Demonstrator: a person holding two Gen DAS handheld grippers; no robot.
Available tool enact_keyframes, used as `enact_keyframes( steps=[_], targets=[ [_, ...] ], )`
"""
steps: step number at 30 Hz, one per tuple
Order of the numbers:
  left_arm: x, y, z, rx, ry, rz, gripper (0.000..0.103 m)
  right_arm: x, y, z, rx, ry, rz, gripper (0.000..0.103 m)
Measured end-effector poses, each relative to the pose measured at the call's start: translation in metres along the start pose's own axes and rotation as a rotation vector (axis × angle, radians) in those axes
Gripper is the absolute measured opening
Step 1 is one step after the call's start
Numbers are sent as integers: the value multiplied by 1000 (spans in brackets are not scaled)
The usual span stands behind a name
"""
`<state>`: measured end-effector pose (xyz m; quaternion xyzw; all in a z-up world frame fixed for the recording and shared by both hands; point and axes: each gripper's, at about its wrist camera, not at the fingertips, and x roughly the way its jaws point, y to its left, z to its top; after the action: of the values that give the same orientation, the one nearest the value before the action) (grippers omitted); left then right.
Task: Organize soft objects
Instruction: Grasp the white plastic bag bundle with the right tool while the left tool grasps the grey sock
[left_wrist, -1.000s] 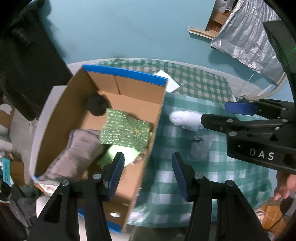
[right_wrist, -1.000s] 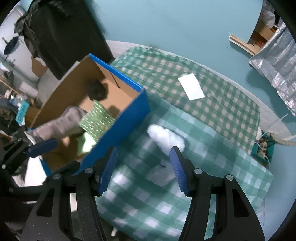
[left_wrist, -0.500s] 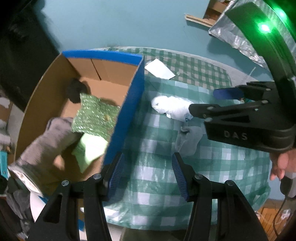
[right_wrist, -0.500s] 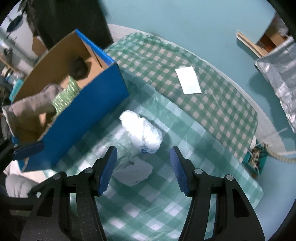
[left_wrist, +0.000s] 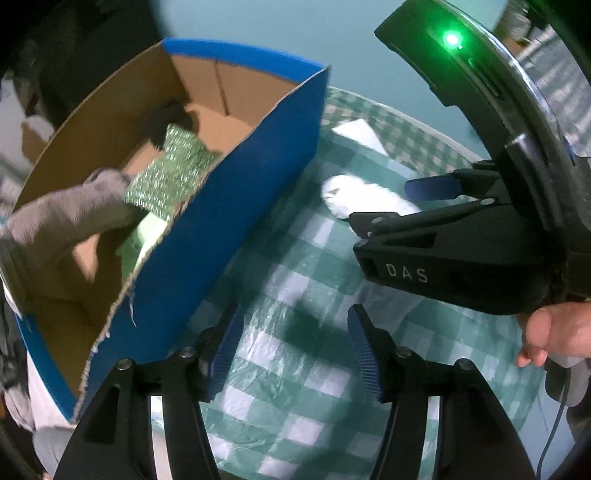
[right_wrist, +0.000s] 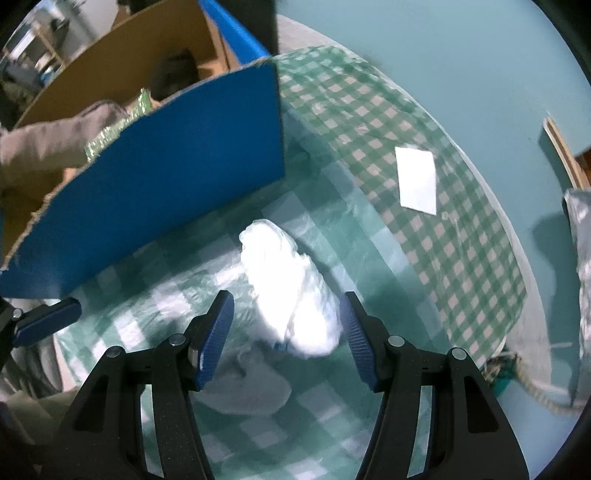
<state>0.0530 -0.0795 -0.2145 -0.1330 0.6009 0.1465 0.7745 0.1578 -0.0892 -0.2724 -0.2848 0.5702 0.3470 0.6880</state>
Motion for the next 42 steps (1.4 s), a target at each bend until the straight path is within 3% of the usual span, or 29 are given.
enact_keyframes(
  steps=[7,10,13,18,27,35,42],
  targets=[
    [15,8,-3,-69,35,-6,61,24,2,9,-63,31,-32,60],
    [14,7,-3,-56,36,-6,62,29,-1,9,-61,51,-10,60],
    [12,3,-4,-21,31,-4,64,32,-4,5,-51,58,8,50],
    [16,-6,1,9,26,-17,64,26,-12,-4,16,45,26,47],
    [19,-31,-3,155,13,-51,69,7,-37,-33,175,13,12,47],
    [16,-49,-2,275,2,-90,80,-11,-57,-66,333,-13,16,47],
    [34,-68,8,377,28,-110,80,-21,-68,-96,455,-35,35,47]
  ],
)
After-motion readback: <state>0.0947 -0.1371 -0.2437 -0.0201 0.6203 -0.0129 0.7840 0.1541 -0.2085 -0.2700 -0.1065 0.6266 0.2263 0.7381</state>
